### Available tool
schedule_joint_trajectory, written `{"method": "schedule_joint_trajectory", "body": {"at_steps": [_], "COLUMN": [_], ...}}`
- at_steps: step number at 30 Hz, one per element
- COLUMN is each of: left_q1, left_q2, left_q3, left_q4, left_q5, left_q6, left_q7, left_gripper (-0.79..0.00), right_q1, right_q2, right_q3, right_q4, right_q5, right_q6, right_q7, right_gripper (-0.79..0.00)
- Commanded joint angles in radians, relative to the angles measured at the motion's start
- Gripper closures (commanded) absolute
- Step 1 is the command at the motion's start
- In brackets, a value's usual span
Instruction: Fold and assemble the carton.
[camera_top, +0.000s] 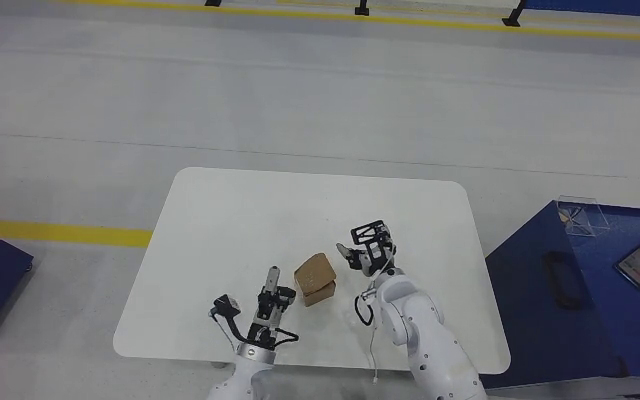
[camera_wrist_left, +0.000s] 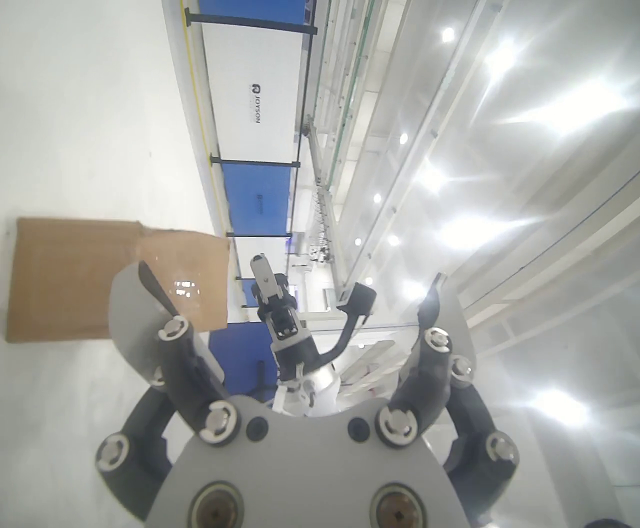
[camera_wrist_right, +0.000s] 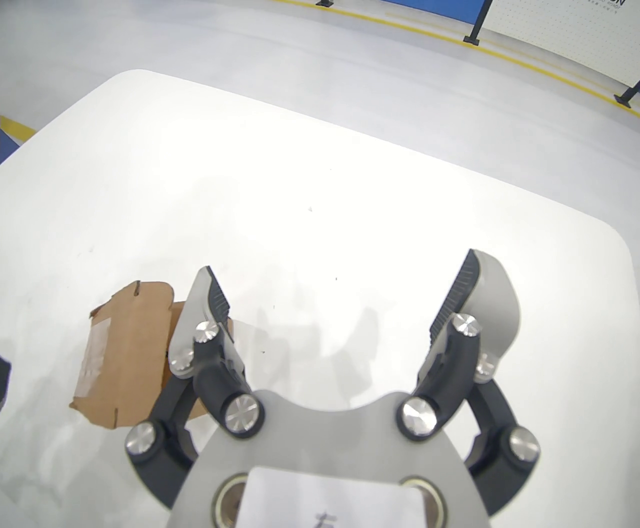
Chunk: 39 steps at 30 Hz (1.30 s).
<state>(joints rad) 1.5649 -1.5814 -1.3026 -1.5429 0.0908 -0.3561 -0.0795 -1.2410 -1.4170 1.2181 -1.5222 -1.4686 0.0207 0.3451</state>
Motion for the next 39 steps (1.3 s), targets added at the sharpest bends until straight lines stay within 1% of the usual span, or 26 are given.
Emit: {"method": "schedule_joint_trajectory", "body": {"at_steps": [1, 3, 6, 8, 11, 15, 18, 20, 21, 23, 25, 26, 27, 30, 31, 32, 33, 37, 39], "left_q1": [-0.017, -0.035, -0.052, -0.065, -0.089, -0.126, -0.141, -0.147, -0.149, -0.153, -0.159, -0.162, -0.167, -0.175, -0.176, -0.177, -0.177, -0.173, -0.170], "left_q2": [0.012, 0.021, 0.029, 0.032, 0.032, 0.033, 0.032, 0.032, 0.032, 0.031, 0.031, 0.031, 0.031, 0.031, 0.030, 0.030, 0.030, 0.029, 0.030], "left_q3": [-0.023, -0.028, -0.034, -0.031, -0.025, -0.003, 0.013, 0.016, 0.016, 0.019, 0.021, 0.024, 0.028, 0.036, 0.041, 0.045, 0.049, 0.060, 0.067], "left_q4": [-0.024, -0.038, -0.042, -0.037, -0.004, 0.060, 0.092, 0.108, 0.115, 0.129, 0.146, 0.155, 0.165, 0.184, 0.188, 0.192, 0.195, 0.198, 0.196], "left_q5": [0.149, 0.226, 0.275, 0.279, 0.267, 0.280, 0.275, 0.250, 0.238, 0.212, 0.191, 0.189, 0.186, 0.171, 0.164, 0.160, 0.157, 0.140, 0.141], "left_q6": [0.114, 0.214, 0.296, 0.329, 0.351, 0.356, 0.344, 0.332, 0.325, 0.310, 0.295, 0.291, 0.290, 0.284, 0.278, 0.274, 0.269, 0.252, 0.248], "left_q7": [-0.059, -0.130, -0.181, -0.212, -0.212, -0.207, -0.196, -0.194, -0.189, -0.187, -0.183, -0.180, -0.182, -0.167, -0.164, -0.162, -0.157, -0.140, -0.134], "left_gripper": [-0.785, -0.785, -0.785, -0.785, -0.785, -0.785, -0.776, -0.714, -0.665, -0.656, -0.616, -0.628, -0.662, -0.585, -0.542, -0.443, -0.397, -0.376, -0.382], "right_q1": [0.001, 0.004, 0.011, 0.016, 0.024, 0.028, 0.030, 0.030, 0.030, 0.031, 0.032, 0.032, 0.032, 0.028, 0.026, 0.023, 0.020, 0.011, 0.009], "right_q2": [0.000, -0.001, -0.003, -0.004, -0.006, -0.008, -0.009, -0.009, -0.010, -0.009, -0.008, -0.008, -0.007, -0.004, -0.003, -0.002, -0.001, 0.001, 0.002], "right_q3": [-0.004, -0.013, -0.023, -0.031, -0.043, -0.051, -0.054, -0.054, -0.053, -0.048, -0.041, -0.036, -0.031, -0.018, -0.015, -0.013, -0.010, -0.007, -0.013], "right_q4": [0.007, 0.018, 0.036, 0.049, 0.066, 0.079, 0.082, 0.082, 0.082, 0.081, 0.080, 0.078, 0.076, 0.063, 0.058, 0.051, 0.045, 0.031, 0.030], "right_q5": [-0.003, -0.002, 0.006, 0.001, -0.001, -0.003, -0.005, -0.005, -0.004, -0.005, -0.004, -0.002, -0.003, -0.006, -0.011, -0.014, -0.014, -0.027, -0.041], "right_q6": [-0.009, -0.019, -0.026, -0.021, -0.020, -0.014, -0.012, -0.008, -0.006, 0.003, 0.005, 0.006, 0.007, 0.002, 0.002, -0.001, -0.007, -0.023, -0.030], "right_q7": [0.006, 0.010, 0.018, 0.026, 0.032, 0.027, 0.027, 0.025, 0.024, 0.020, 0.020, 0.021, 0.021, 0.023, 0.023, 0.021, 0.018, 0.014, 0.014], "right_gripper": [-0.785, -0.785, -0.785, -0.785, -0.785, -0.785, -0.785, -0.785, -0.785, -0.785, -0.785, -0.785, -0.785, -0.785, -0.785, -0.785, -0.785, -0.785, -0.785]}}
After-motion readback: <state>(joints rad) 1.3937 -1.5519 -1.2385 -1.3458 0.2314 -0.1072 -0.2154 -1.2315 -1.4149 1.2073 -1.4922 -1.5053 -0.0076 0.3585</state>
